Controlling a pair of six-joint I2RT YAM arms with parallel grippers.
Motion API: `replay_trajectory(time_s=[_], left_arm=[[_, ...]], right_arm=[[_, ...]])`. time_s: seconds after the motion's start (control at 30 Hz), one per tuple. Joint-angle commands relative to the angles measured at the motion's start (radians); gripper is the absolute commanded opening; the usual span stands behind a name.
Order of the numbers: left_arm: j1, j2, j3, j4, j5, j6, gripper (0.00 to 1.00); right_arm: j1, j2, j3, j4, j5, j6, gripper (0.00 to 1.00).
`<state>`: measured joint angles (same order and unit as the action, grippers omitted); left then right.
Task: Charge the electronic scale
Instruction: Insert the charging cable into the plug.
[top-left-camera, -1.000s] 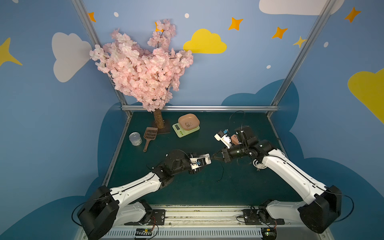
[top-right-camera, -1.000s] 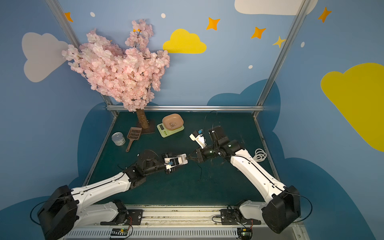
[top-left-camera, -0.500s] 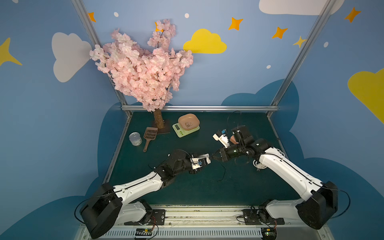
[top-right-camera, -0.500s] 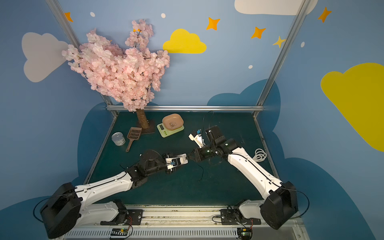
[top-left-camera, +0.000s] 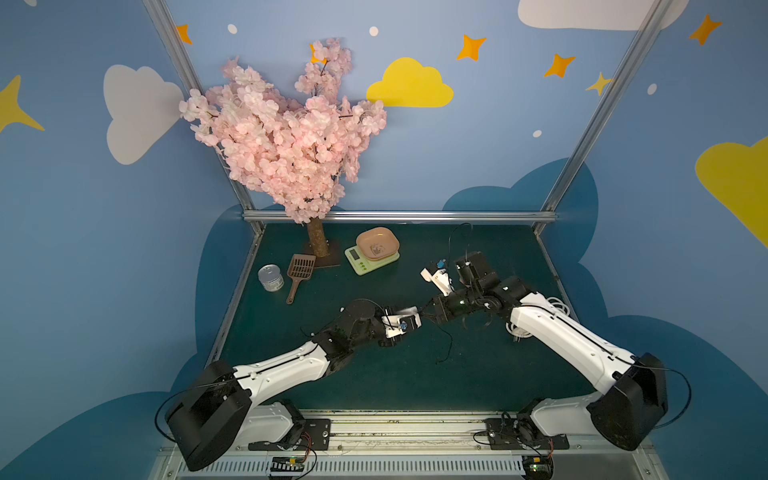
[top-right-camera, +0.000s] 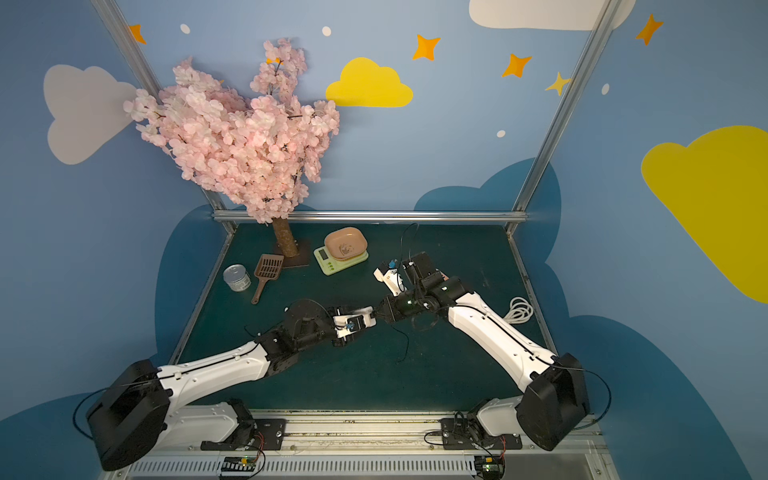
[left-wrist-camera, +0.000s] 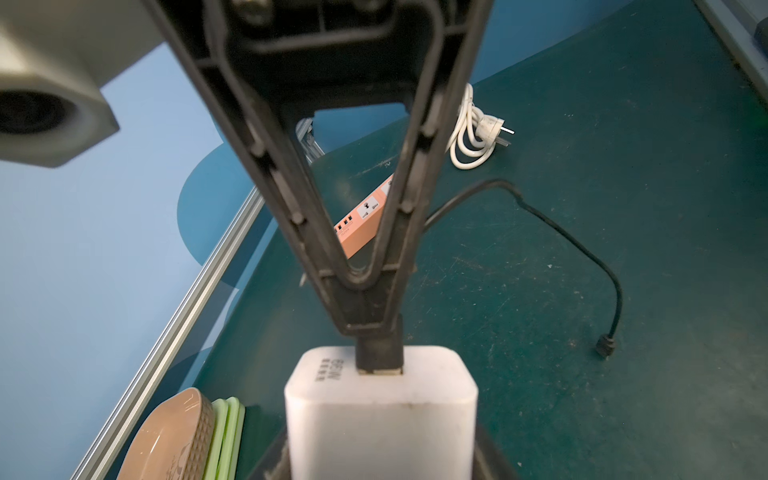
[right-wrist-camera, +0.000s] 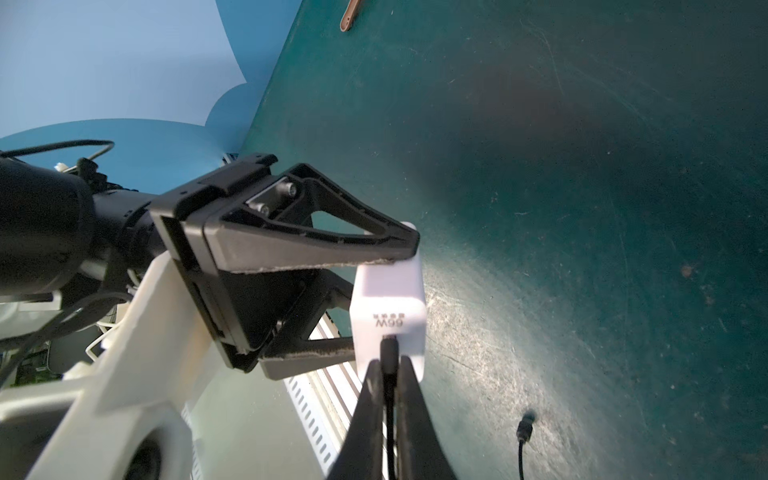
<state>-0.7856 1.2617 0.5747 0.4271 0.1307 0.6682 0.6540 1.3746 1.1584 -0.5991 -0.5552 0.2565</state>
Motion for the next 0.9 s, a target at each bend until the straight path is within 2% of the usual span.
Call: replay_trajectory(time_s=[0.0, 0.1, 0.13, 0.37, 0.5, 0.63, 0.7, 0.77, 0.87], left_arm=[[-0.010, 0.001, 0.017, 0.080, 0.018, -0.012, 0.25], [-0.012, 0.007, 0.005, 0.092, 0.017, -0.018, 0.25], [-0.011, 0.008, 0.000, 0.094, 0.011, -0.020, 0.25], [-0.010, 0.030, -0.033, 0.122, -0.036, -0.042, 0.27], [-0.010, 0.039, -0.052, 0.140, -0.052, -0.052, 0.27], [-0.010, 0.041, -0.072, 0.158, -0.071, -0.058, 0.27], [-0.010, 0.038, -0.083, 0.173, -0.080, -0.069, 0.27], [-0.010, 0.034, -0.094, 0.188, -0.084, -0.082, 0.27], [-0.010, 0.024, -0.101, 0.196, -0.092, -0.090, 0.28]], right_arm=[[0.027, 0.018, -0.026, 0.102, -0.026, 0.031, 0.00], [0.034, 0.024, -0.032, 0.125, -0.025, 0.036, 0.00], [0.035, 0.027, -0.032, 0.126, -0.026, 0.034, 0.03], [0.026, 0.003, -0.009, 0.077, -0.011, -0.023, 0.44], [0.005, -0.041, 0.005, 0.025, 0.021, -0.084, 0.57], [-0.031, -0.108, -0.029, 0.025, 0.225, -0.118, 0.61], [-0.055, -0.139, -0.104, 0.153, 0.345, -0.168, 0.64], [-0.093, -0.161, -0.152, 0.288, 0.406, -0.173, 0.65], [-0.151, -0.154, -0.187, 0.423, 0.569, -0.126, 0.68]])
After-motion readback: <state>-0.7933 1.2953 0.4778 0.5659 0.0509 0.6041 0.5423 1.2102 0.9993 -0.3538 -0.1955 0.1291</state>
